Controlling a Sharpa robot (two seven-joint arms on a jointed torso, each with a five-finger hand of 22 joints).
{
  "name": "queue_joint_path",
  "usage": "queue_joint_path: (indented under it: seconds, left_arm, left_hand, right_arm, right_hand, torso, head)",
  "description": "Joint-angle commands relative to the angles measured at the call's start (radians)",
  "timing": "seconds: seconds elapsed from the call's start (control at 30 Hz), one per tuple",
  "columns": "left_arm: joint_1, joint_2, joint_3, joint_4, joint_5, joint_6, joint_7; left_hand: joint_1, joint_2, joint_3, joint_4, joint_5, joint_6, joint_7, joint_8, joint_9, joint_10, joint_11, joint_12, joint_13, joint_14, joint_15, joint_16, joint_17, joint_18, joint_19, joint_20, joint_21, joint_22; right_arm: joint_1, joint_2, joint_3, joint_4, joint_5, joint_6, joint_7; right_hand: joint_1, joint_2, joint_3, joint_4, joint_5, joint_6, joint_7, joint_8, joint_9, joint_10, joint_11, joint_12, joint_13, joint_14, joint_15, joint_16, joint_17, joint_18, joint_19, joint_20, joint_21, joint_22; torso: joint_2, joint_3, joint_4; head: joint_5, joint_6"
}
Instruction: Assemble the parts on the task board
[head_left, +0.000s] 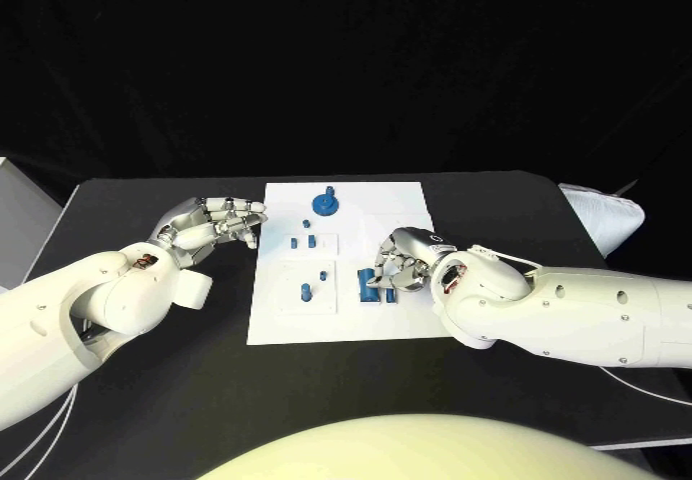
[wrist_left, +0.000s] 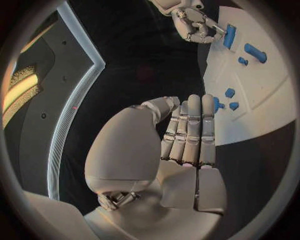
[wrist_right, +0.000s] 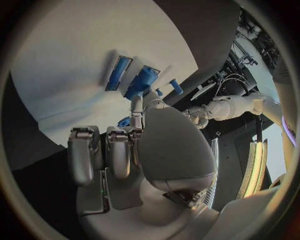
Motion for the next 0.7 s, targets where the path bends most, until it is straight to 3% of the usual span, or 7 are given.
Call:
queue_joint_path:
  seconds: [0.03, 0.2, 0.33, 0.5, 0.57, 0.7]
  left_arm:
    - [0.0, 0.002, 0.001, 0.002, -0.003, 0.014, 0.006]
    - [-0.001, 0.003, 0.001, 0.001, -0.003, 0.014, 0.007]
    - [-0.001, 0.004, 0.001, 0.0, -0.002, 0.013, 0.009]
    - [-0.001, 0.007, 0.001, -0.009, 0.007, 0.005, 0.018]
    - [-0.001, 0.011, 0.001, -0.014, 0.01, 0.002, 0.022]
    - [-0.005, 0.025, 0.001, -0.028, 0.014, -0.008, 0.034]
  left_hand:
    - [-0.003, 0.007, 0.005, 0.001, 0.001, -0.006, -0.001, 0.005, -0.001, -0.009, -0.001, 0.004, -0.001, -0.001, 0.0, -0.005, -0.001, 0.015, -0.006, -0.002, 0.003, 0.001]
    - [-0.003, 0.007, 0.005, 0.001, 0.001, -0.006, -0.001, 0.005, -0.001, -0.009, -0.001, 0.004, -0.001, -0.001, 0.0, -0.005, -0.001, 0.015, -0.006, -0.002, 0.003, 0.001]
    - [-0.005, 0.007, 0.006, 0.001, 0.001, -0.006, -0.001, 0.005, -0.001, -0.009, 0.0, 0.005, -0.002, -0.001, 0.0, -0.005, -0.001, 0.015, -0.007, -0.002, 0.005, 0.002]
    - [-0.026, 0.0, -0.003, 0.011, -0.003, -0.009, 0.0, 0.007, -0.003, -0.011, 0.001, 0.007, -0.003, 0.0, 0.003, -0.002, 0.0, 0.014, -0.011, 0.002, 0.001, 0.001]
    - [-0.038, -0.006, -0.011, 0.019, -0.005, -0.012, -0.001, 0.009, -0.003, -0.013, 0.0, 0.009, -0.004, 0.0, 0.004, 0.001, 0.002, 0.014, -0.011, 0.004, -0.006, -0.004]
    - [-0.053, -0.013, -0.027, 0.031, -0.007, -0.016, -0.002, 0.012, -0.004, 0.0, -0.002, 0.02, -0.002, -0.002, 0.005, 0.005, 0.004, 0.015, -0.009, 0.007, -0.023, -0.017]
  right_arm:
    - [-0.004, -0.003, -0.001, 0.003, -0.041, -0.058, 0.008]
    - [-0.005, -0.009, -0.001, 0.006, -0.031, -0.129, 0.035]
    - [-0.005, -0.021, 0.0, 0.006, 0.063, -0.212, 0.104]
    - [0.006, -0.03, 0.004, -0.02, 0.386, -0.274, 0.313]
    - [0.013, -0.029, 0.006, -0.038, 0.487, -0.274, 0.389]
    - [0.026, -0.02, 0.009, -0.088, 0.662, -0.258, 0.524]
  right_hand:
    - [-0.035, -0.003, 0.006, 0.001, -0.006, 0.002, -0.003, 0.009, 0.001, 0.105, -0.003, 0.006, 0.263, 0.106, -0.008, 0.004, 0.263, -0.02, 0.095, -0.009, 0.006, 0.25]
    - [-0.055, -0.007, 0.009, 0.001, -0.005, 0.0, -0.003, 0.012, 0.002, 0.105, -0.003, 0.006, 0.263, 0.106, -0.009, 0.004, 0.263, -0.02, 0.095, -0.01, 0.005, 0.25]
    - [-0.066, -0.006, 0.019, 0.0, 0.005, -0.011, -0.001, 0.011, 0.001, 0.105, -0.002, 0.006, 0.263, 0.106, -0.008, 0.004, 0.263, -0.018, 0.093, -0.01, -0.005, 0.247]
    - [-0.055, -0.013, 0.044, -0.003, 0.026, -0.076, 0.029, -0.025, -0.017, 0.097, 0.022, -0.013, 0.255, 0.106, 0.01, 0.004, 0.263, -0.002, 0.076, 0.003, -0.1, 0.224]
    - [-0.047, -0.016, 0.045, -0.003, 0.052, -0.094, 0.04, -0.039, -0.023, 0.091, 0.033, -0.025, 0.249, 0.106, 0.019, 0.004, 0.263, 0.003, 0.07, 0.01, -0.125, 0.218]
    - [-0.027, -0.018, 0.042, -0.006, 0.095, -0.108, 0.049, -0.052, -0.029, 0.066, 0.041, -0.079, 0.225, 0.098, 0.026, -0.014, 0.233, 0.019, 0.051, 0.019, -0.221, 0.194]
  torso:
    - [0.0, -0.0007, -0.0004]
    - [-0.001, -0.0004, 0.0005]
    - [-0.002, -0.0011, -0.0004]
    - [-0.006, -0.0031, -0.002]
    - [-0.008, -0.0034, -0.0021]
    - [-0.019, -0.008, -0.0008]
  head:
    - [-0.001, 0.002]
    - [-0.001, 0.006]
    - [0.001, 0.011]
    - [0.003, 0.02]
    - [0.004, 0.024]
    - [0.007, 0.033]
